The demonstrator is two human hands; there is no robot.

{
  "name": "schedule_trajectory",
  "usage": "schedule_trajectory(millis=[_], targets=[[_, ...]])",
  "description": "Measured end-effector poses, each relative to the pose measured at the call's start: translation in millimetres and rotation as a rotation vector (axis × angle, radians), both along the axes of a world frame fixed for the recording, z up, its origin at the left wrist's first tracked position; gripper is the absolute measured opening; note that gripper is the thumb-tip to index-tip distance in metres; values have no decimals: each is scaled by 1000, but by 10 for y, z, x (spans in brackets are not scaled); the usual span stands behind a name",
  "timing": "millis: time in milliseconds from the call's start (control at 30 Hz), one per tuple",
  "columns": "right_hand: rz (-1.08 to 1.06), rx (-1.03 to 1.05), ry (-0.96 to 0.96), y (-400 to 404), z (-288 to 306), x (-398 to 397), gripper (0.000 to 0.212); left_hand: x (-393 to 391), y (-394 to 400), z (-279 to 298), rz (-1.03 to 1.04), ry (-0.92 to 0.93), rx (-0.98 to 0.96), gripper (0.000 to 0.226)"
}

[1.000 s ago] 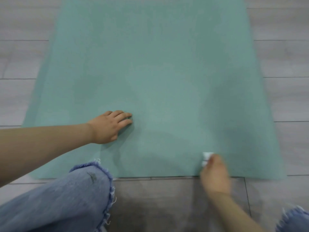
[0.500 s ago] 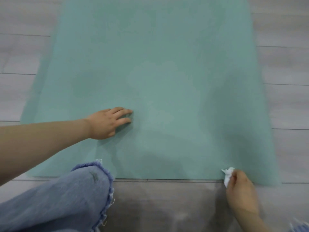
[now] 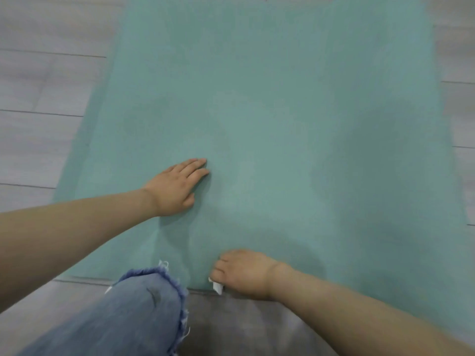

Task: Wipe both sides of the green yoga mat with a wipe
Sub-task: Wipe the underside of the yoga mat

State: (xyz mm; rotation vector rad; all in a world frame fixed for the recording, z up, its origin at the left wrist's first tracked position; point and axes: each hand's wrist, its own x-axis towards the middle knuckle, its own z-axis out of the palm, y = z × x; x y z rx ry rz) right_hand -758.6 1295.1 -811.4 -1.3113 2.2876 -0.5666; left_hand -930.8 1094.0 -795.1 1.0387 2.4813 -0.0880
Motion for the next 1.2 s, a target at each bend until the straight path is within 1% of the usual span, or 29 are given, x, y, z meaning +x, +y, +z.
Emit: schedule_trajectory(millis=[67, 100, 133, 167, 233, 267, 300, 333, 367, 400, 433, 500, 533, 567, 600, 633, 667, 700, 767, 800, 867, 900, 933, 967, 1000, 1033, 1100, 1167, 1200], targets=[[-97, 26, 38, 160, -32, -508, 11, -16, -40, -16, -3, -18, 19, 76], [-202, 63, 32, 264, -28, -817, 18, -32, -60, -18, -6, -30, 21, 75], [-352, 92, 12, 389, 0, -1129, 24, -44, -68, -12, -15, -35, 19, 74], [-528, 114, 1, 523, 8, -1428, 25, -49, -77, -13, -28, -27, 24, 72], [-916, 239, 19, 765, 16, -1895, 20, -69, -103, -27, -41, -2, 33, 70], [-1061, 289, 30, 789, -3, -1992, 19, -82, -115, -31, -42, 3, 27, 70], [-1110, 276, 35, 732, -4, -1988, 19, -92, -123, -38, -44, 9, 21, 70], [-1079, 213, 10, 643, -22, -1859, 19, -93, -117, -46, -50, 20, 13, 70], [-977, 111, -27, 528, -36, -1621, 20, -77, -96, -60, -61, 37, 5, 69], [-806, 19, -79, 417, -26, -1263, 20, -44, -65, -71, -69, 54, -12, 68], [-610, -13, -143, 308, 10, -819, 18, -1, -38, -86, -74, 66, -40, 68], [-276, 93, -253, 236, 193, 27, 7, 56, -14, -135, -88, 122, -60, 71], [-160, 106, -266, 297, 223, 219, 2, 64, -12, -153, -102, 145, -62, 74], [-49, 124, -330, 384, 217, 220, 8, 63, -19, -168, -124, 147, -70, 79], [63, 109, -279, 490, 153, 61, 12, 57, -20, -164, -144, 128, -94, 89], [113, 93, -171, 613, 112, -216, 15, 54, -5, -134, -156, 107, -124, 99], [61, 67, -66, 741, 54, -549, 16, 60, 4, -104, -148, 81, -163, 109], [-67, 65, -5, 873, 13, -944, 15, 71, 41, -59, -133, 82, -194, 116], [-361, 144, 110, 1137, 30, -1642, 13, 76, 153, 21, -118, 102, -249, 124], [-542, 209, 151, 1263, 25, -1881, 15, 70, 203, 64, -113, 78, -294, 126], [-983, 308, 104, 1372, 43, -2084, 20, 100, 290, 117, -101, -5, -391, 127], [-1107, 296, 84, 1319, 62, -2042, 19, 123, 350, 144, -75, -28, -440, 126], [-1099, 247, 97, 1227, 60, -1907, 18, 144, 415, 156, -57, -31, -457, 126], [-987, 172, 80, 1106, 39, -1650, 17, 166, 475, 162, -47, -31, -465, 126], [-795, 98, 39, 982, 38, -1320, 18, 183, 512, 152, -24, -40, -478, 126], [-569, 55, -15, 893, 57, -955, 19, 193, 551, 146, -2, -47, -494, 127], [-129, 63, -204, 830, 168, -252, 15, 206, 610, 135, 26, -53, -534, 128], [240, 118, -226, 926, 171, 1, 3, 218, 673, 149, 41, -69, -553, 128], [313, 102, -208, 987, 164, -117, 2, 225, 716, 159, 48, -80, -564, 128]])
